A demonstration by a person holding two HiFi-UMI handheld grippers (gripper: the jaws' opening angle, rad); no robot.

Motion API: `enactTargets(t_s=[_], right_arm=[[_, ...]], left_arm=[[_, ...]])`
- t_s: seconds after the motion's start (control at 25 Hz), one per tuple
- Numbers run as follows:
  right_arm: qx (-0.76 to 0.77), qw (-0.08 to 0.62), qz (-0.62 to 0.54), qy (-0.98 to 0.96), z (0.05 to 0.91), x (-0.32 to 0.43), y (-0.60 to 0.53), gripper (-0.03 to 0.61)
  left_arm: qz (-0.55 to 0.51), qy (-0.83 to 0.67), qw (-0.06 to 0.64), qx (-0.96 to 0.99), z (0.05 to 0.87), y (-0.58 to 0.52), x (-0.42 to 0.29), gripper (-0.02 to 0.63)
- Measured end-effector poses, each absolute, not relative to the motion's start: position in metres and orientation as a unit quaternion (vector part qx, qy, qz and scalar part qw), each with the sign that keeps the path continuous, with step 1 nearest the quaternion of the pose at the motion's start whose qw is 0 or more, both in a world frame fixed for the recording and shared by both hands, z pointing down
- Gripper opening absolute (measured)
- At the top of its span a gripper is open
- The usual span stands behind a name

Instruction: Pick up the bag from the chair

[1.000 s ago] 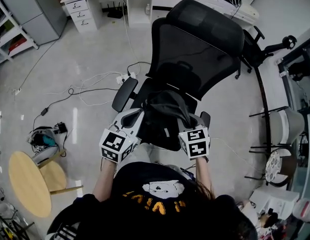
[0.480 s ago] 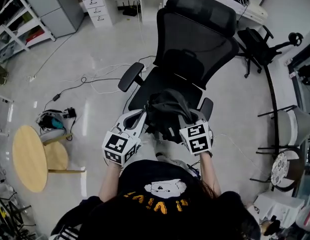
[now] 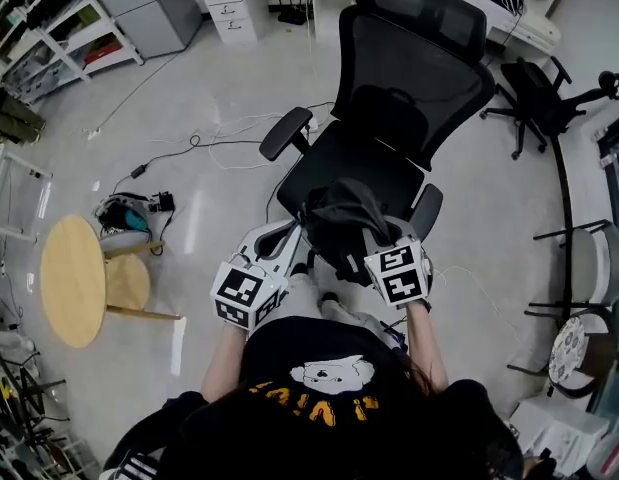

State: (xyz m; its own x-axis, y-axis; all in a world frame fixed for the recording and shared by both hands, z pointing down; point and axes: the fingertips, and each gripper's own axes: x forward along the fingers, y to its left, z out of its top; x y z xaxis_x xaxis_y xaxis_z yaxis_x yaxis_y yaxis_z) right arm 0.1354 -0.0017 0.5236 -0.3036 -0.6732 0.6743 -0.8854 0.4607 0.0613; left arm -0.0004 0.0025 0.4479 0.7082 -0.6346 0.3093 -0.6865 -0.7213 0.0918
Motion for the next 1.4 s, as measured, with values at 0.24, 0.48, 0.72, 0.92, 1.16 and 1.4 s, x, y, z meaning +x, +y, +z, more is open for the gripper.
enactTargets(t_s=[0.24,0.48,0.72,0.92,1.16,1.4], right_arm=[[0.484,0.333,0.165,-0.792,0.528,0.126,0.012,0.064],[0.482,0.346,0.168,-0.787,0.531,0.116,0.027,0.064],[0.493,0.352,0.168,-0.778,0.528,0.099,0.043,0.064],[0.508,0.342,0.171,-0.772,0.521,0.083,0.059,0.064],[0.517,0.334,0.170,-0.770,0.514,0.064,0.077,0.064],[0.514,0.340,0.158,-0.771,0.512,0.045,0.092,0.064]], left_arm=[[0.129,-0.364,0.103,0.917,0.447,0.010,-0.009,0.009],[0.126,-0.359,0.107,0.919,0.449,0.024,-0.021,0.008],[0.126,-0.344,0.108,0.924,0.451,0.045,-0.044,0.009],[0.120,-0.332,0.100,0.930,0.448,0.061,-0.061,0.009],[0.114,-0.315,0.086,0.938,0.441,0.075,-0.073,0.009],[0.108,-0.306,0.071,0.943,0.438,0.089,-0.085,0.008]])
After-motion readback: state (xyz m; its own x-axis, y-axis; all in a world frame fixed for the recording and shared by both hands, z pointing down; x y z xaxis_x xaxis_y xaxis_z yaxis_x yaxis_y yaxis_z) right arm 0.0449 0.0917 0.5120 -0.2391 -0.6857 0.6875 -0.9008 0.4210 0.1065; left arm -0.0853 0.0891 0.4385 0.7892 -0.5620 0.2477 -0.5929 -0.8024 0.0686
